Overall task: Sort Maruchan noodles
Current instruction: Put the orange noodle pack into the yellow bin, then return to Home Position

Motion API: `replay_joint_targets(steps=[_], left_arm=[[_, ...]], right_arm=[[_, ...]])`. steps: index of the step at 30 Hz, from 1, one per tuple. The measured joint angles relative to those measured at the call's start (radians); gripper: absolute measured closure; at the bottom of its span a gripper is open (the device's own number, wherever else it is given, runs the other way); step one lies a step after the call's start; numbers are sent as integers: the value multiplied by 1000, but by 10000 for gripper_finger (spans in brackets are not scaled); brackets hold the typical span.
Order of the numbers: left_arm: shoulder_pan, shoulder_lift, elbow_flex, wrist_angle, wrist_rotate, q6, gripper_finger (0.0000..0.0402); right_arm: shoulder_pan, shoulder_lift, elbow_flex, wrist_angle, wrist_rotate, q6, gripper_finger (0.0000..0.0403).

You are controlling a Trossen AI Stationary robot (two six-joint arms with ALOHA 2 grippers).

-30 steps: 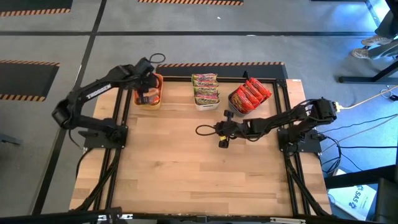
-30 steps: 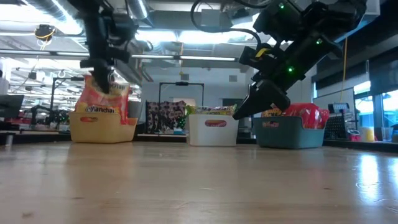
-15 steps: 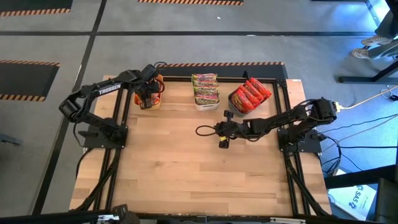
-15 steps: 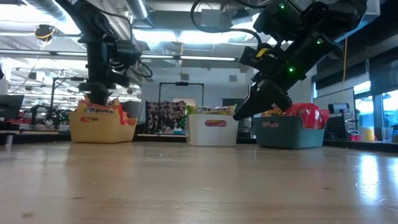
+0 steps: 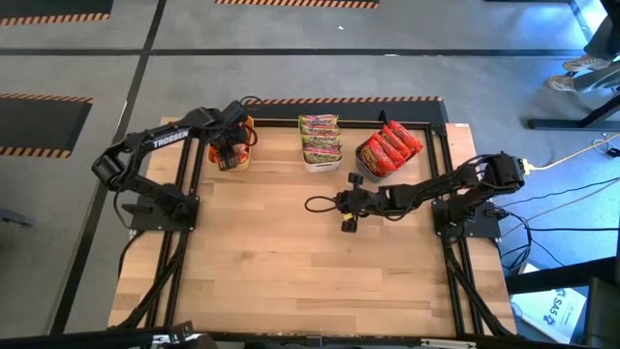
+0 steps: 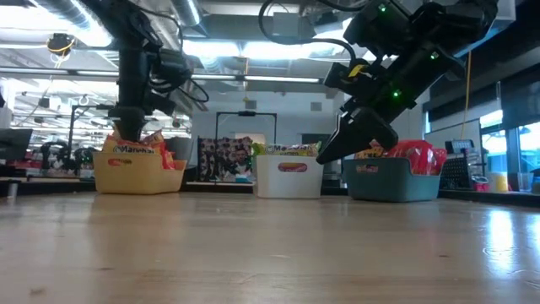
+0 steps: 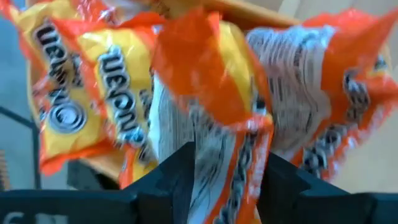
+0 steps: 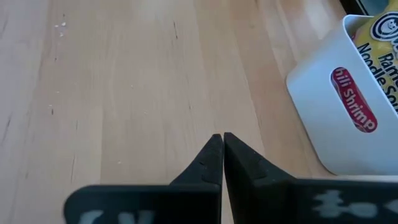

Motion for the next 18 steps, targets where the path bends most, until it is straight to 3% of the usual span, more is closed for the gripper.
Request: replay_joint_targets(steps=[9, 15, 18], left_arm=[[-36, -87, 67, -33, 16, -36, 266], [-44, -223, 80, 34, 50, -205, 266], [-43, -255, 79, 77, 163, -283, 266]], right_arm=[[0, 0, 0, -1, 1, 0, 403], [0, -19, 7, -5, -10, 0, 403], [-5, -84, 14, -17, -70, 0, 403]])
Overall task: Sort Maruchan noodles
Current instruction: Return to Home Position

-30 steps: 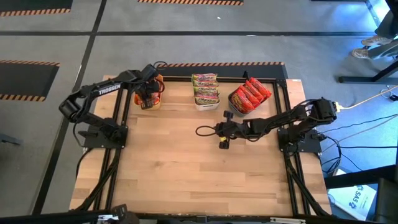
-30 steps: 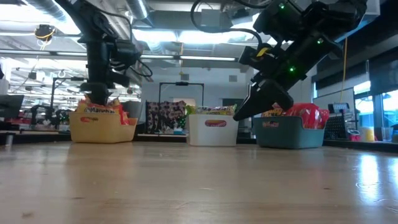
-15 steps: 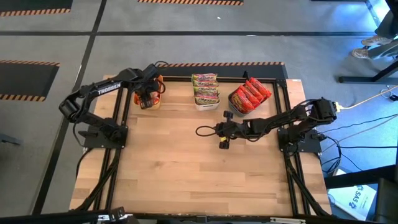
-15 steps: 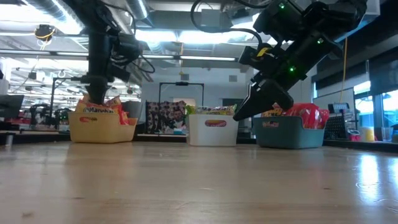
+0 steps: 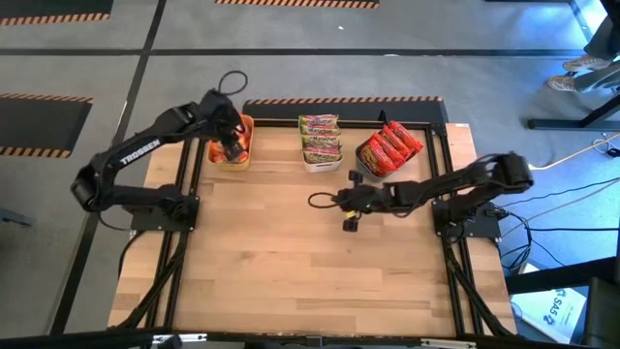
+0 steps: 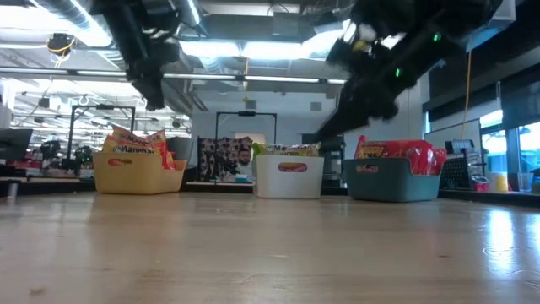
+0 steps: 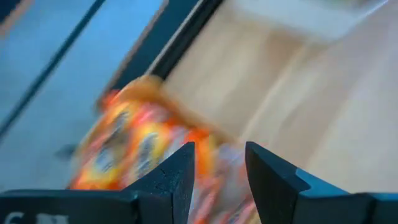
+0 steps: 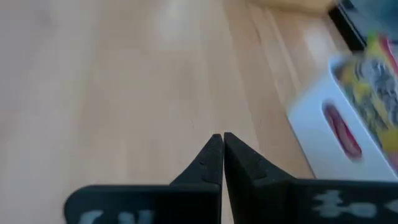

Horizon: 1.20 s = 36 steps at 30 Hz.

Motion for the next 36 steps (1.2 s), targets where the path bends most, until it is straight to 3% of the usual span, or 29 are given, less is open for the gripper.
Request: replay_joint_targets(steps=[6, 9, 12, 16, 23, 36], left_arm=[[-85, -51, -113, 265, 370, -84, 292], [-171, -89, -207, 438, 397, -100, 323], [-260, -136, -308, 633, 395, -108, 359], [-357, -201, -461, 921, 411, -102, 397], [-426, -247, -677, 1311, 403, -135, 387], [-430, -379, -892, 1507, 368, -231, 396]], right_arm=[[-103, -167, -7, -80, -337, 15, 403], [-160, -246, -72, -48, -456, 38, 403], [-209, -346, -179, 41, -508, 93, 403], [-241, -503, -307, 133, -491, 190, 403], [-244, -745, -416, 193, -355, 250, 403], [-244, -989, -593, 322, -264, 352, 403]])
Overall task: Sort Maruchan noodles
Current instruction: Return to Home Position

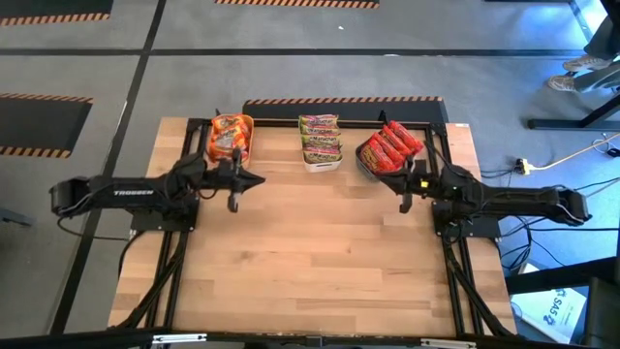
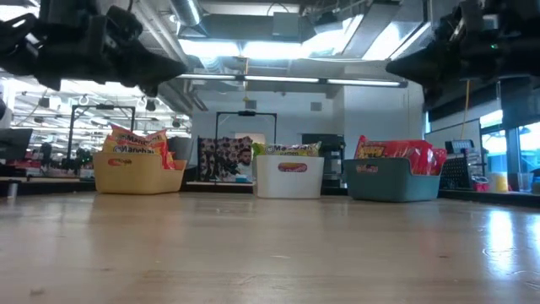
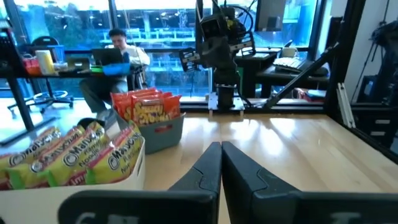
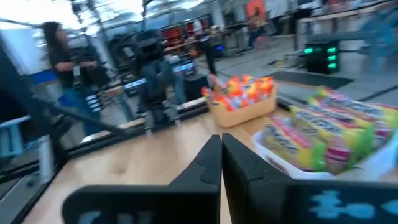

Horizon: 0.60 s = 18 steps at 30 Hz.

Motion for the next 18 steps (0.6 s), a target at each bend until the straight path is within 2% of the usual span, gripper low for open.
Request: replay_joint_targets(steps=[4, 11, 18], left_arm=[[0, -44, -32, 14, 0, -12, 399], [0, -145, -74, 11, -2, -31, 394], [0, -206, -124, -2, -35, -40, 396]], right_arm=[[0, -58, -18, 8, 57, 1, 403], [0, -141, -32, 17, 5, 19, 403], [0, -146, -32, 4, -3, -7, 403]])
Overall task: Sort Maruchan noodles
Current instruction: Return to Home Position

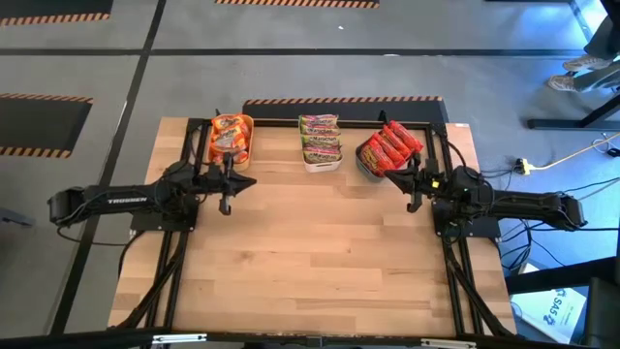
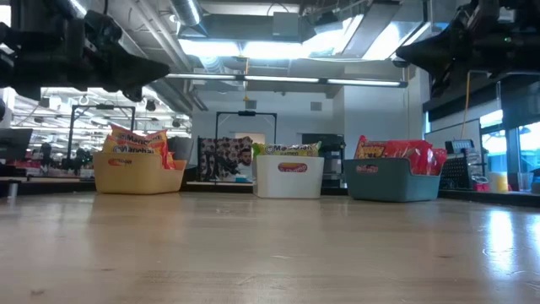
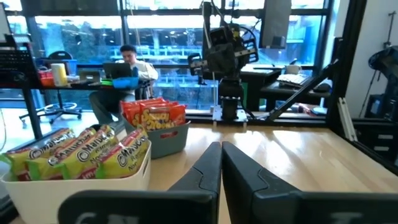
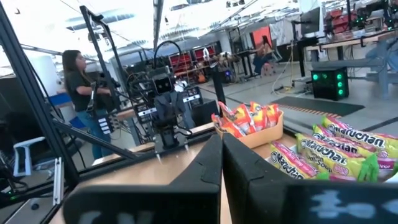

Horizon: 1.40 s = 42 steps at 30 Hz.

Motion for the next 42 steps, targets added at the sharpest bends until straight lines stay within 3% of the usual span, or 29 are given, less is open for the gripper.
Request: replay_joint_targets(steps=[11, 21, 42], left_arm=[[0, -14, 0, -22, 11, -1, 391], [0, -14, 0, -37, 11, 5, 399], [0, -14, 0, -50, 12, 8, 390]], right_arm=[[0, -2, -106, 117, -1, 23, 403], [0, -50, -105, 28, 0, 15, 403], [0, -383, -105, -342, 26, 3, 403]])
